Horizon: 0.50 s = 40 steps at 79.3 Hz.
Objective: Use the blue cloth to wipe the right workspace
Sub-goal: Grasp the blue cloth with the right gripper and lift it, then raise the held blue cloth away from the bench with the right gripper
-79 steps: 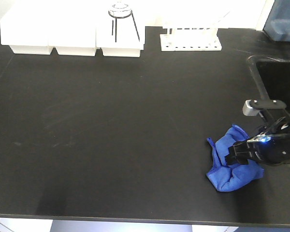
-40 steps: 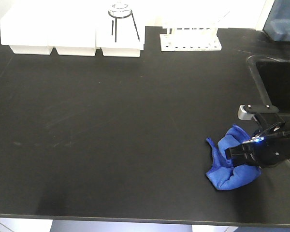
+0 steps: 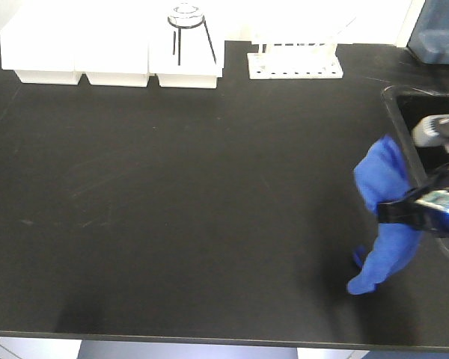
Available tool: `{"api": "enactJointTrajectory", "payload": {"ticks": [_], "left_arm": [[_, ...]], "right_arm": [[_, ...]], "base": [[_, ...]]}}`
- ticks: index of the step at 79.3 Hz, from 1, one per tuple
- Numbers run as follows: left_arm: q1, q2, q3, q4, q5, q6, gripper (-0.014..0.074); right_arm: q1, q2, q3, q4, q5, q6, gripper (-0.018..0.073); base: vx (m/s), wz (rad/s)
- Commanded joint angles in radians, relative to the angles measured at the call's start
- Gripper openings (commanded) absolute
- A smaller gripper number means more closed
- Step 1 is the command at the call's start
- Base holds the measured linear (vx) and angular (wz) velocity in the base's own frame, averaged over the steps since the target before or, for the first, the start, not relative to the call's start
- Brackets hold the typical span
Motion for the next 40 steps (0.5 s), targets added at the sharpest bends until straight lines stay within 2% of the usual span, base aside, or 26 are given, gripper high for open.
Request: {"api": "enactJointTrajectory", "payload": {"ticks": [1,19,40], "left_arm": [[-0.007,-0.010,-0.025,-0.001,-0.085,-0.001,-0.0006],[-0.007,-0.010,-0.025,-0.001,-0.085,-0.001,-0.0006],[-0.007,-0.010,-0.025,-0.001,-0.085,-0.001,-0.0006]], "right_arm": [[0.001,-0.124,-0.025,0.023,-0.011,0.004,-0.0003],[0.001,-0.365,-0.024,-0.006,0.035,0.027,-0.0003],[0.001,-0.557,-0.024,-0.225,0.068,0.158,-0.0003]], "base": [[0.00,0.00],[0.00,0.00],[0.00,0.00]]}}
